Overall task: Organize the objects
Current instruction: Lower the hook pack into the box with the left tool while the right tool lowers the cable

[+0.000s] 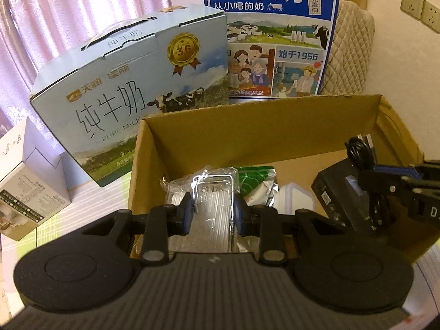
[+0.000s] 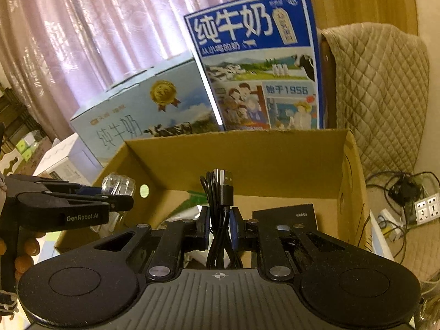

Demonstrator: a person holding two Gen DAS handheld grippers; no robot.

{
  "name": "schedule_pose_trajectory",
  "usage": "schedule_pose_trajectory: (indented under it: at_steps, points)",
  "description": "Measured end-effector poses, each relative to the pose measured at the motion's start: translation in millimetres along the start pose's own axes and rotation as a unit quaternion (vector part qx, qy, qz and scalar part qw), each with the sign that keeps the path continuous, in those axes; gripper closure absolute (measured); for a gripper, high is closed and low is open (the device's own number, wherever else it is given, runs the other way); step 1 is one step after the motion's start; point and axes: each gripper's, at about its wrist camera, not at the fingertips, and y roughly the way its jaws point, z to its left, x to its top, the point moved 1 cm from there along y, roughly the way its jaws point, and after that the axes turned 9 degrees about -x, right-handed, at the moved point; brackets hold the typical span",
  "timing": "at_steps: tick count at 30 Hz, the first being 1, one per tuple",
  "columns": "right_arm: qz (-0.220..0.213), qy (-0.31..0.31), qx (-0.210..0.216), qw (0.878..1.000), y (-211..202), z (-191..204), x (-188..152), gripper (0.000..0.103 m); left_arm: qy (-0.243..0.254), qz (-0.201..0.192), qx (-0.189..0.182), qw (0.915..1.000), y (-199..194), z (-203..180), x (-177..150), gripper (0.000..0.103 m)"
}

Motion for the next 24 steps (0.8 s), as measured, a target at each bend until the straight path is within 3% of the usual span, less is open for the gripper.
schedule_pose_trajectory:
  at_steps: [8, 24]
  points:
    - [0.007, 0.018, -0.006, 1.000, 5.3, -8.6, -1.0, 0.092, 0.014, -0.001, 0.010, 0.9998, 15.0, -1.5, 9.2, 0.072]
    - [0.011, 0.044, 0.007, 0.999, 11.3, -8.1, 5.9, 0.092, 0.001, -0.020, 0.004, 0.9998, -1.1, 6.3, 10.9, 0.053]
